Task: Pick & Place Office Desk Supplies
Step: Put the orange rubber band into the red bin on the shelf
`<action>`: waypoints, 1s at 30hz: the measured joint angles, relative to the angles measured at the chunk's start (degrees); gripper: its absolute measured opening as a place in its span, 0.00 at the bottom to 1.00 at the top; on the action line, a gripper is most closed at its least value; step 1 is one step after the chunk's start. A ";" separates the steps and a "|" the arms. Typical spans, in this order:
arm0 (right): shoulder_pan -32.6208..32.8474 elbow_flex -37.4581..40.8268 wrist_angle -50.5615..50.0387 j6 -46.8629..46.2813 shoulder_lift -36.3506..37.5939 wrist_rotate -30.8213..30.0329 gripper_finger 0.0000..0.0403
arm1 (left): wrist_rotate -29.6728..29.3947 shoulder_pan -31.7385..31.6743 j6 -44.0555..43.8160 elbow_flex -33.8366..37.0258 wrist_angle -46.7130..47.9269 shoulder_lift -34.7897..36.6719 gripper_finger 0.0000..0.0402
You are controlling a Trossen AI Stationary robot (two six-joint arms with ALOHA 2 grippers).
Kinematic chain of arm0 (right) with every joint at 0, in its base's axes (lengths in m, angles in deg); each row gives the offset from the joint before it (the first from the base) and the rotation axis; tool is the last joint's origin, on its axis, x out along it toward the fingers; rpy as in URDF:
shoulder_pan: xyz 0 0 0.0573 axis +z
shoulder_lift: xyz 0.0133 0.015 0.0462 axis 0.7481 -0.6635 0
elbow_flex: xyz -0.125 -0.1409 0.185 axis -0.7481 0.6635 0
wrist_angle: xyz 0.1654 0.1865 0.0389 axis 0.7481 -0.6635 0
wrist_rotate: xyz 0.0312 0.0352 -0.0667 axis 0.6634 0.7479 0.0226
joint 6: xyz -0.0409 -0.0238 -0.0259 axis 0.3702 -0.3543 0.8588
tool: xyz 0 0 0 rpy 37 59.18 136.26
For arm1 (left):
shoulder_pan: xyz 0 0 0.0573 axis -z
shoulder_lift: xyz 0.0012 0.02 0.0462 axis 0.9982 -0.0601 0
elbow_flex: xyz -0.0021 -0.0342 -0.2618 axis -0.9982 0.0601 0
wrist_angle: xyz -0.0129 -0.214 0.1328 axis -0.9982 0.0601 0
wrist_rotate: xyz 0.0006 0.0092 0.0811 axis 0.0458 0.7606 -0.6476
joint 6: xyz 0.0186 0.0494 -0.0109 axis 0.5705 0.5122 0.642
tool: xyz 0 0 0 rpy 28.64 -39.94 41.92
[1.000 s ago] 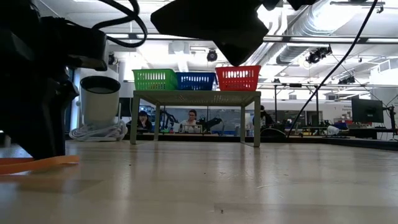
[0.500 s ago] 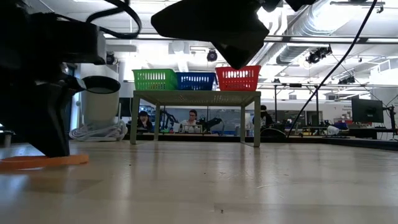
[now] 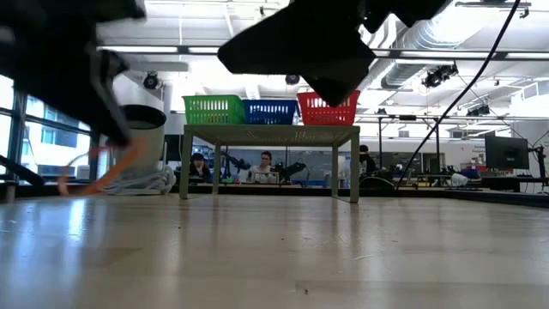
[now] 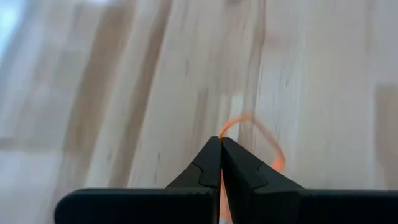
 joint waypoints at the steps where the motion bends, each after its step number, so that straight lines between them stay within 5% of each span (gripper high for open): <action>1: -0.11 0.00 0.03 -0.25 0.00 -0.14 0.52 | -1.20 0.42 0.12 0.02 -0.47 0.74 0.00; 6: -0.31 0.00 0.10 -3.64 0.00 -4.56 0.42 | -10.61 2.70 3.31 -0.03 -7.82 1.42 0.00; 18: -1.36 -0.01 0.12 -5.96 0.00 3.99 0.21 | -11.62 4.00 11.40 -0.07 -16.75 0.34 0.00; 26: -3.81 0.00 -1.31 -2.85 0.00 3.67 0.29 | -11.61 3.84 10.71 -0.11 -17.10 0.34 0.00; 30: -6.65 0.00 -2.76 -4.35 0.02 8.09 0.36 | -11.60 3.84 9.42 -0.13 -17.06 0.36 0.00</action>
